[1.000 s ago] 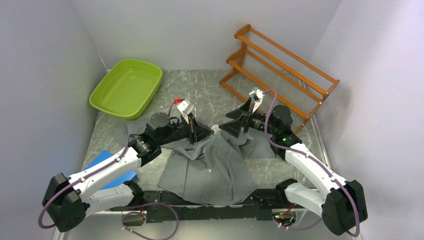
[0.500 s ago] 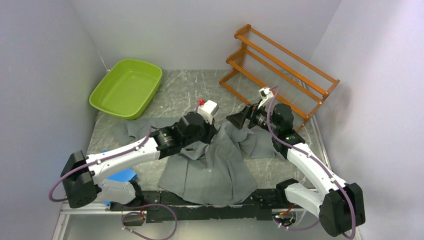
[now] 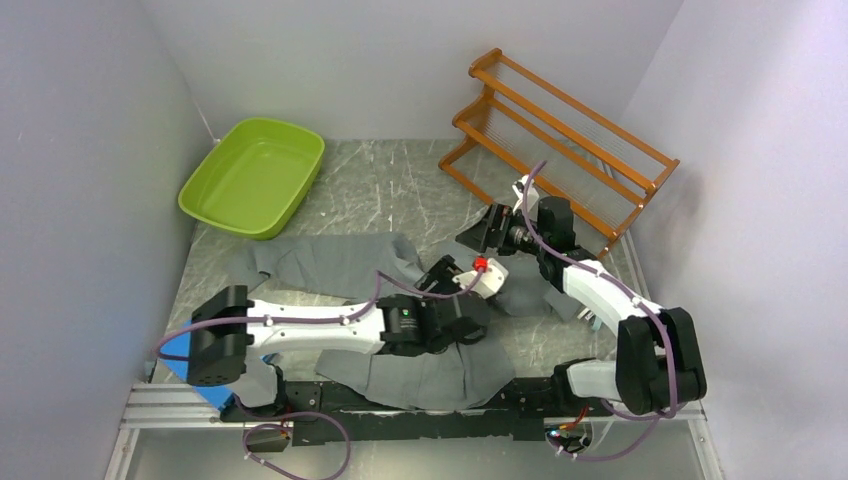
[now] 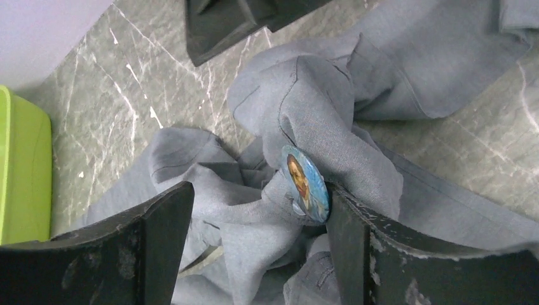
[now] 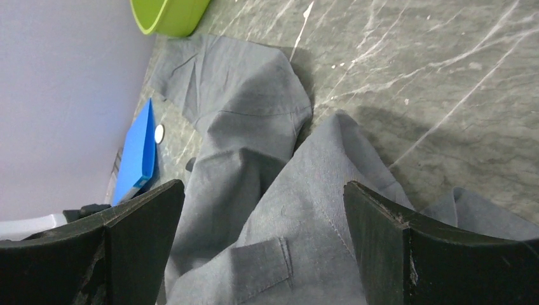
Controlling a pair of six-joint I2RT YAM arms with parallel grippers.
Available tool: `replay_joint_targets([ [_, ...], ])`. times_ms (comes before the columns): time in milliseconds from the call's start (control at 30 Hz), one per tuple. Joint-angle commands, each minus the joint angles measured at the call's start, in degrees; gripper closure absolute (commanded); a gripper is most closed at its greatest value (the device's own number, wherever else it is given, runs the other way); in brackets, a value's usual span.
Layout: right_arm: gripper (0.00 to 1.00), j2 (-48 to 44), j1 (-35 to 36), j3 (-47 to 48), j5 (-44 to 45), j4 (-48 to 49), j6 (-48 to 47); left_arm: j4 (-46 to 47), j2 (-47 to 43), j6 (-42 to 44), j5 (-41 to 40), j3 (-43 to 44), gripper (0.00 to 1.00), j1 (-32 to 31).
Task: Pin the brooch onto the clothing
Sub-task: Pin the brooch to the clothes, then flatten out the clothes at the center of the board.
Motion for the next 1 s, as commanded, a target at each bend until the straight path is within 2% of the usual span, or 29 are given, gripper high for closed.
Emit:
replay_joint_targets([
  [0,0.0,1.01,-0.16,3.1,-3.47,1.31,-0.67,-3.84,2.03,1.93,-5.35,4.71,0.2,-1.13],
  [200,0.0,2.52,-0.2,3.82,-2.78,-1.17,-3.07,6.23,-7.53,3.71,12.37,-0.94,0.07,-1.0],
  [300,0.0,3.04,-0.24,3.71,-2.2,-1.44,-3.59,10.24,-13.56,2.45,21.76,-4.81,0.06,0.87],
  [400,0.0,3.05,-0.28,3.65,0.12,-2.96,-4.65,12.34,-18.84,-1.84,27.46,-8.81,0.06,5.21],
  [500,0.0,2.35,-0.45,3.5,6.52,-5.93,-5.48,12.56,-23.9,-7.94,31.18,-12.46,0.06,12.45],
  [600,0.0,1.8,-0.62,3.62,12.69,-8.96,-5.47,9.0,-26.15,-14.71,30.62,-15.13,0.06,20.62],
  [767,0.0,2.98,-1.26,3.7,16.36,-10.69,-5.36,1.35,-23.24,-25.53,34.93,-16.3,0.05,35.73],
  [867,0.0,5.13,-1.52,3.73,16.31,-12.93,-5.63,-1.28,-17.29,-29.42,40.5,-15.97,0.05,42.96],
  [967,0.0,6.73,-1.92,2.73,14.84,-13.11,-5.82,-1.9,-9.78,-31.74,42.88,-15.89,0.05,47.45],
])
